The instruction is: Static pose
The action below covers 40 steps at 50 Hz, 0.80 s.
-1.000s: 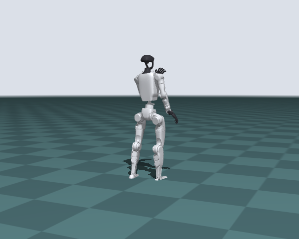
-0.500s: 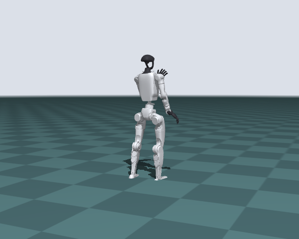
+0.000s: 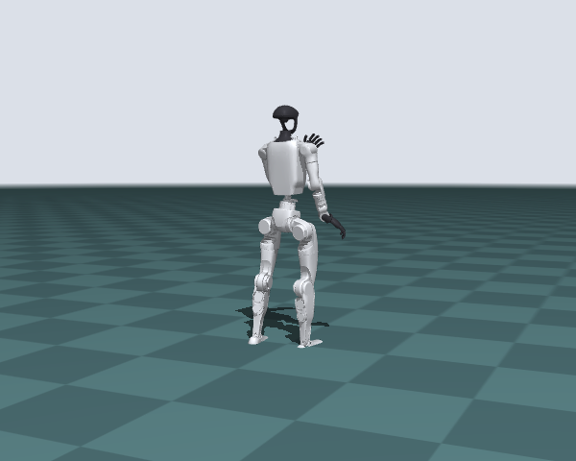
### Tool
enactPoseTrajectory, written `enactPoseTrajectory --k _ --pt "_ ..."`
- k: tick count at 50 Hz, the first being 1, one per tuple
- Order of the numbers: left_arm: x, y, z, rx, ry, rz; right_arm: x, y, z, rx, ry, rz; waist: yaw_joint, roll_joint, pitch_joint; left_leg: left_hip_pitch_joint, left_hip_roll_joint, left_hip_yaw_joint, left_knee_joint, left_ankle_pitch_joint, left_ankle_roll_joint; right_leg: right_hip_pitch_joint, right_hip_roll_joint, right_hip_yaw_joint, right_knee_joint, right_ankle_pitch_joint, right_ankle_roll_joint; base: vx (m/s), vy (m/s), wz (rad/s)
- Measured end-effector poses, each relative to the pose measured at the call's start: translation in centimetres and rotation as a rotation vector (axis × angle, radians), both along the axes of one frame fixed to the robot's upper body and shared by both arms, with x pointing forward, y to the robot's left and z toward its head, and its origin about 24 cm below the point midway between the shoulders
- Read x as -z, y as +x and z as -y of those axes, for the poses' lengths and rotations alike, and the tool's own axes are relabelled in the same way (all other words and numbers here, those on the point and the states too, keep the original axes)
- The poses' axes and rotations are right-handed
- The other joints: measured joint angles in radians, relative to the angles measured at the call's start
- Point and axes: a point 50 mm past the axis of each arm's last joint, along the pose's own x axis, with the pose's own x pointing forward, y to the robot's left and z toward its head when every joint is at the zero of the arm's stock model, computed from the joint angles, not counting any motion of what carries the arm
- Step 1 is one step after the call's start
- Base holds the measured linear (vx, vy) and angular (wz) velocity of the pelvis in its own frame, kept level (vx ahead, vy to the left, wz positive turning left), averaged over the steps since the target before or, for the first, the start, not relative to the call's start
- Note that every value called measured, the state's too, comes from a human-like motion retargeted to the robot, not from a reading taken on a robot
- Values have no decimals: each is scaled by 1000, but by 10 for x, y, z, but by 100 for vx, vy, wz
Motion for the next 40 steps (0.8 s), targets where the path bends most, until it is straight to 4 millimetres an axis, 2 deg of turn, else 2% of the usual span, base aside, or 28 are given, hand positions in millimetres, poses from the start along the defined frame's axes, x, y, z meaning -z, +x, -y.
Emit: enactPoseTrajectory --k 22,40 --pt "2 2 0 -68 -6 -1 0 -6 4 9 -62 10 27 6 6 -5 -1 -13 -1 4 0 6 -4 -17 -4 -2 -7 0 0 0" --pt "-2 3 0 -75 -10 25 -2 -1 1 -58 -92 20 16 5 10 -3 -2 -16 -17 20 -4 4 -5 -28 0 -2 -9 0 0 0"
